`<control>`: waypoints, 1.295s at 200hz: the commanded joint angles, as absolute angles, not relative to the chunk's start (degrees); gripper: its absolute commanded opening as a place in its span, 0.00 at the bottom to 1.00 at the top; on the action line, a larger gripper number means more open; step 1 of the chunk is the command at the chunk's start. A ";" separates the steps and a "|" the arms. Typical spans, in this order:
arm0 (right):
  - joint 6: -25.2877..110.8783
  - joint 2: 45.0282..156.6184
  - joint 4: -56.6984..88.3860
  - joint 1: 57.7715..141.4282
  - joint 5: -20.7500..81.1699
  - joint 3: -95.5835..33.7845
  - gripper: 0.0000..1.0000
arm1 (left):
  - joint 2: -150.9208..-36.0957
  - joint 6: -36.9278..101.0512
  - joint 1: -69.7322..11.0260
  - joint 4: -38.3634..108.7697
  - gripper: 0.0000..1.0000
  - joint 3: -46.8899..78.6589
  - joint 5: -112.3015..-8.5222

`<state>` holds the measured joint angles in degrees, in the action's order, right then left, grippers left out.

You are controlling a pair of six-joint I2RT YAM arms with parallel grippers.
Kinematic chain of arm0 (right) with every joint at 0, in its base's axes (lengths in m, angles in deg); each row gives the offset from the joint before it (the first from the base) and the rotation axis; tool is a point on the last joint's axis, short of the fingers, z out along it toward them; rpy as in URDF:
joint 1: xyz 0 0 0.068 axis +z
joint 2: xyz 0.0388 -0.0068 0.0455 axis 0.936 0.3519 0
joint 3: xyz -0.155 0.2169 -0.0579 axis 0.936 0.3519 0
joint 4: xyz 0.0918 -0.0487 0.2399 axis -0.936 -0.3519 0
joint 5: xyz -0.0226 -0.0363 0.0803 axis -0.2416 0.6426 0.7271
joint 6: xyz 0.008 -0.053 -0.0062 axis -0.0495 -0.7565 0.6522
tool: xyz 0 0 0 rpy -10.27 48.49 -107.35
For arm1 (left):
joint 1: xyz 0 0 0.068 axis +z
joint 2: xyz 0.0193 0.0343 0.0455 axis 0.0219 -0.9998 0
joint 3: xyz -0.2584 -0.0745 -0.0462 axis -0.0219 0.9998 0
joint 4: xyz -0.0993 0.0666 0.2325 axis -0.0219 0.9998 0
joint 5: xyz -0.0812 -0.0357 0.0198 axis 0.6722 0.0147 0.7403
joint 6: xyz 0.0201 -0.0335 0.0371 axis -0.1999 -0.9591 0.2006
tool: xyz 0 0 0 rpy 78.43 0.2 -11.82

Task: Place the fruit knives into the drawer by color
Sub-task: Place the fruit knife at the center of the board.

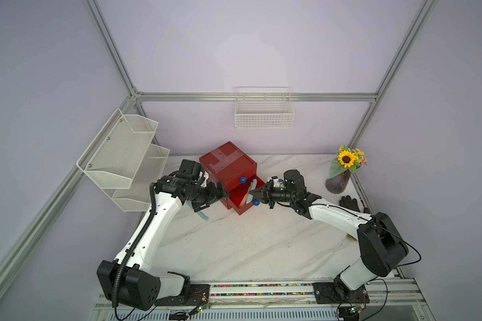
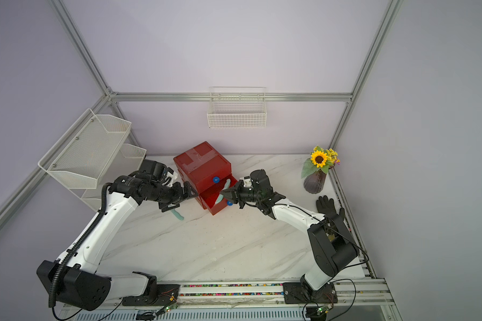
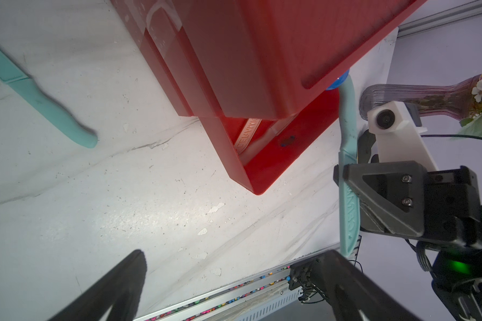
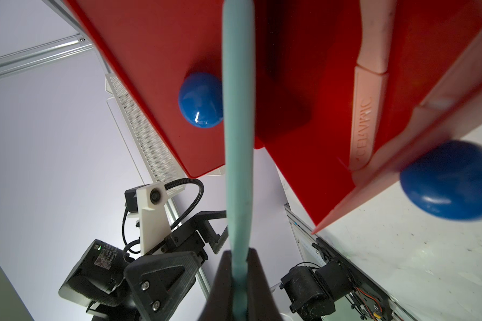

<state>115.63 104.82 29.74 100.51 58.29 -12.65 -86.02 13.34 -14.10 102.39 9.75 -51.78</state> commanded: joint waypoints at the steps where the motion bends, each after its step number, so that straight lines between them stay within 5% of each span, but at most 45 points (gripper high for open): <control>1: 116.14 105.34 32.47 99.90 59.57 -14.18 0.00 | -85.36 13.50 -13.43 101.12 1.00 9.40 -51.33; 53: 109.59 101.17 27.61 98.39 57.86 -14.08 0.00 | -85.87 14.47 -12.86 101.09 1.00 9.82 -51.26; 84: 97.52 94.79 10.24 97.07 52.04 -14.49 0.00 | -86.21 15.39 -12.73 100.93 1.00 10.46 -51.92; 130: 96.78 87.43 3.76 94.39 44.27 -1.98 0.00 | -88.05 14.88 -12.42 99.11 1.00 9.62 -52.04; 228: 85.23 116.52 -3.00 90.04 47.73 -7.47 0.00 | -104.86 13.64 -12.42 99.76 0.94 -13.87 -51.19; 249: 83.85 119.10 -3.93 89.57 47.96 -8.80 0.12 | -108.94 13.98 -12.42 100.37 0.91 -19.22 -50.35; 259: 83.13 119.61 -4.09 89.40 48.33 -9.09 0.28 | -110.62 14.32 -12.50 100.64 0.89 -21.50 -49.72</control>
<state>85.57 116.42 1.72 90.09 48.10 -9.02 -108.12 13.47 -12.83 100.42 -16.00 -51.32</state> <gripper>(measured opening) 0.149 0.908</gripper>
